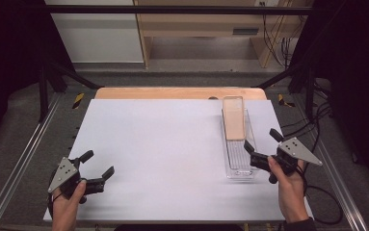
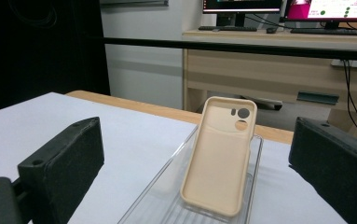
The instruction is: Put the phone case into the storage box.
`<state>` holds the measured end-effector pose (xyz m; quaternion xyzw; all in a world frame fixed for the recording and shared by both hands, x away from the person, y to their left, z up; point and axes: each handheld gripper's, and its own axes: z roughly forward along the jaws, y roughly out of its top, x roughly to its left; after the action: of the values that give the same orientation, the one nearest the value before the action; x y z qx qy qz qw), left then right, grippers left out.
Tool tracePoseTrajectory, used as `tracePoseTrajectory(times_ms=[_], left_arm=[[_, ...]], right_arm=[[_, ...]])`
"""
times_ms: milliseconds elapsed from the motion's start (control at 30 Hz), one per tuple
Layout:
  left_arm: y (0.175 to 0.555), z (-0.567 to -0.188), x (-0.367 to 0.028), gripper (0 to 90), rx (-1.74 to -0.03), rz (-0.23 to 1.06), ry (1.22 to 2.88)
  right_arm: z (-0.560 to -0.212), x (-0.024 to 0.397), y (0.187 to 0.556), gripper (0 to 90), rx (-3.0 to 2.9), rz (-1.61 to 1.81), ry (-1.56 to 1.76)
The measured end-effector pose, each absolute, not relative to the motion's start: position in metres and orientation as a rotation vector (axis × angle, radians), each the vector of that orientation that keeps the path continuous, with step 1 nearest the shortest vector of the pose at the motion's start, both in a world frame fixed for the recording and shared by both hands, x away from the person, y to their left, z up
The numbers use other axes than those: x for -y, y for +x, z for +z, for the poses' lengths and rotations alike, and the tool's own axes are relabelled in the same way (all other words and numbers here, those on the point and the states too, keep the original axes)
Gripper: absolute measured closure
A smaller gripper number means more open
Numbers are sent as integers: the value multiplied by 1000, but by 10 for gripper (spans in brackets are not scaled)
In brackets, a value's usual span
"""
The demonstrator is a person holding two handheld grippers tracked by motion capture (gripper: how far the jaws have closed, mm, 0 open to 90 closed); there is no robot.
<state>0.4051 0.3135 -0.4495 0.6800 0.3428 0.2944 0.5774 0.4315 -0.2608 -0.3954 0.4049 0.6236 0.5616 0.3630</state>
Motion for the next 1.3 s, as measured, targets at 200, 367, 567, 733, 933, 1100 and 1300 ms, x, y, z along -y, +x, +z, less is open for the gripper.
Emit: tracePoseTrajectory(times_ms=[200,367,567,733,933,1100,1300], left_arm=[[405,-450,-311,17,-783,689,1602],[405,-450,-309,17,-778,687,1606],[404,-450,-309,17,-782,683,1602],[402,-450,-306,17,-775,675,1605],[401,-450,-306,17,-775,670,1606],[400,-450,-306,17,-775,669,1606],[400,-450,-306,17,-776,671,1606]], right_arm=[[-402,267,427,33,-1610,1443,1035],[-407,271,422,33,-1619,1427,1034],[-412,273,419,33,-1632,1433,1026],[-417,272,416,34,-1636,1436,1015],[-426,269,413,34,-1650,1450,1014],[-431,267,411,34,-1647,1467,1011],[-436,265,409,33,-1653,1479,1009]])
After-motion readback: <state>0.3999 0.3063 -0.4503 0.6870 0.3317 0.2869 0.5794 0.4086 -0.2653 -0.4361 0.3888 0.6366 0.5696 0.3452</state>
